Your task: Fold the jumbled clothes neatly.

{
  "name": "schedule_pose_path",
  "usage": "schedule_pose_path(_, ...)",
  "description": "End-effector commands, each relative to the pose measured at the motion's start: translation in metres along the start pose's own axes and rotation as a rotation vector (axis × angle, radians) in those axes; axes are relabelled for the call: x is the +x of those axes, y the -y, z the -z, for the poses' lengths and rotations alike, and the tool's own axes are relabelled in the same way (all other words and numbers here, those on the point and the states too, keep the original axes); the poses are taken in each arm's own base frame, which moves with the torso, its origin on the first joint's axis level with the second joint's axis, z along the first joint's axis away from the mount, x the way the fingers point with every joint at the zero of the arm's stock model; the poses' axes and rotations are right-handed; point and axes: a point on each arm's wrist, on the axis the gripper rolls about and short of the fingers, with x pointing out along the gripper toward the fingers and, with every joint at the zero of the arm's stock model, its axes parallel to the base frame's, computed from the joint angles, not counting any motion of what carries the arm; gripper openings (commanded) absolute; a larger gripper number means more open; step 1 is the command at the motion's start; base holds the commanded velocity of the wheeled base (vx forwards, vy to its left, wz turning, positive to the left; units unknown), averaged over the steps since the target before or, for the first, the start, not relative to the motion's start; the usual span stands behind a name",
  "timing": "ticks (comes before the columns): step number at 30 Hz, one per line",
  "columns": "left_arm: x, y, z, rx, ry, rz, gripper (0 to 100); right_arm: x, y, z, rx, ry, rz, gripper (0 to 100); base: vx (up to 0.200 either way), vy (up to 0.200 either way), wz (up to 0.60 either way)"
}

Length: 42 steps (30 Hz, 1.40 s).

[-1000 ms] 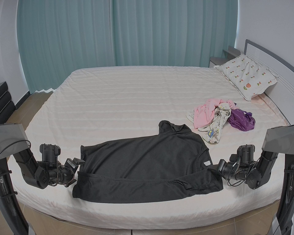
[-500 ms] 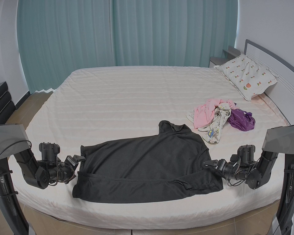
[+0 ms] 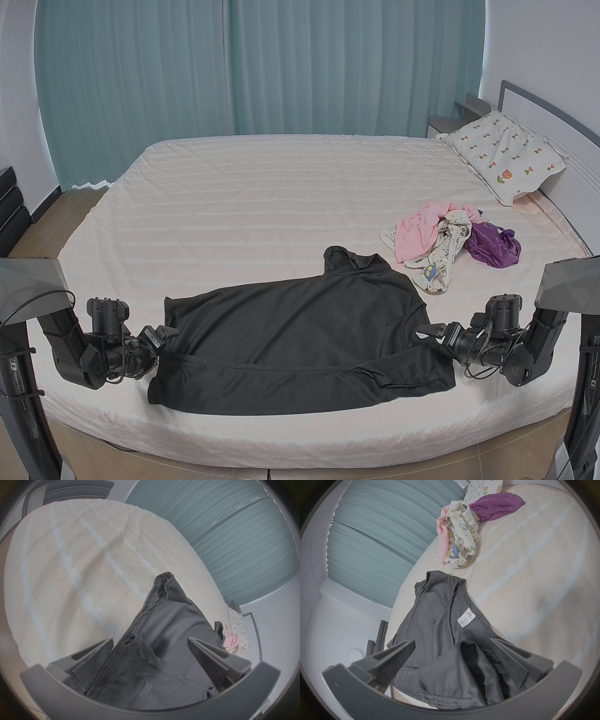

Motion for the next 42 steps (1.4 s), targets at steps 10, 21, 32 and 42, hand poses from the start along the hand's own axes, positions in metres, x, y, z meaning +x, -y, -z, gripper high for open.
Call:
schedule_pose_path(10,0.015,-0.007,0.005,0.057,0.023,-0.071,0,-0.001,0.0,0.001,-0.012,0.01,0.002,100,0.0,0.0,0.0)
schedule_pose_path(21,0.006,-0.003,0.003,-0.034,0.043,-0.055,0,0.001,-0.009,-0.005,-0.067,0.016,-0.031,100,0.0,0.0,0.0)
schedule_pose_path(32,0.005,-0.005,0.004,-0.037,0.035,-0.059,0,0.034,0.009,0.007,-0.174,-0.031,-0.011,100,0.0,0.0,0.0)
schedule_pose_path(42,0.006,-0.005,0.003,-0.039,0.038,-0.061,0,0.029,0.015,0.011,-0.182,-0.064,-0.03,0,0.0,0.0,0.0)
